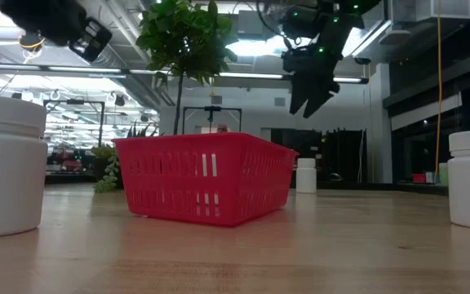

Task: Pick and place pill bottles into a basket
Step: Put the white medicine bottle into the red bin

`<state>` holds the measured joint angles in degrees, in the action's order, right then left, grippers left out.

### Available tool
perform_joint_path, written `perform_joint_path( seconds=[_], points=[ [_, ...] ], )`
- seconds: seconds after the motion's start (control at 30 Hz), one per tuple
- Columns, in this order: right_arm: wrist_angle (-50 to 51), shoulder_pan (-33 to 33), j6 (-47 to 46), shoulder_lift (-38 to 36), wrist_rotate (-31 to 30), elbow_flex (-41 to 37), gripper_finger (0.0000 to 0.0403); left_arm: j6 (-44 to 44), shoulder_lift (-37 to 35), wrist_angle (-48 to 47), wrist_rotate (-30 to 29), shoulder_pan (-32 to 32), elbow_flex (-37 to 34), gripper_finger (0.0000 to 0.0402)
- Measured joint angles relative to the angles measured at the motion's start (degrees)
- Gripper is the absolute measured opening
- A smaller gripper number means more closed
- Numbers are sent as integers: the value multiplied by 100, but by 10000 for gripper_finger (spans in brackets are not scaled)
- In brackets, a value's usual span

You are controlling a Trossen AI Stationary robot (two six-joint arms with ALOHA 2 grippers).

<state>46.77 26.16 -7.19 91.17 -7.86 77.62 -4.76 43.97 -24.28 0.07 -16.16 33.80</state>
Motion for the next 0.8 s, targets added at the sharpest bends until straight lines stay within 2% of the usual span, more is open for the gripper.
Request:
perform_joint_path(
  seconds=[0.17,0.27,0.5,0.6,0.73,0.8],
  points=[
    [-25,-94,109,133,1,199,337,-85,-236,-268,-1951,32,-2,5],
    [-30,-158,144,122,0,226,337,181,-634,-110,-2457,28,-55,5],
    [17,-253,146,99,0,208,337,727,-2519,1035,-2442,84,-1108,5],
    [19,-315,148,97,-4,208,337,994,-3331,1713,-1998,109,-1630,6],
    [24,-386,158,97,-3,206,337,1089,-4291,1979,-1514,182,-2300,3],
    [31,-394,196,97,-3,204,337,1005,-4390,2061,-1319,211,-2518,4]
  ],
)
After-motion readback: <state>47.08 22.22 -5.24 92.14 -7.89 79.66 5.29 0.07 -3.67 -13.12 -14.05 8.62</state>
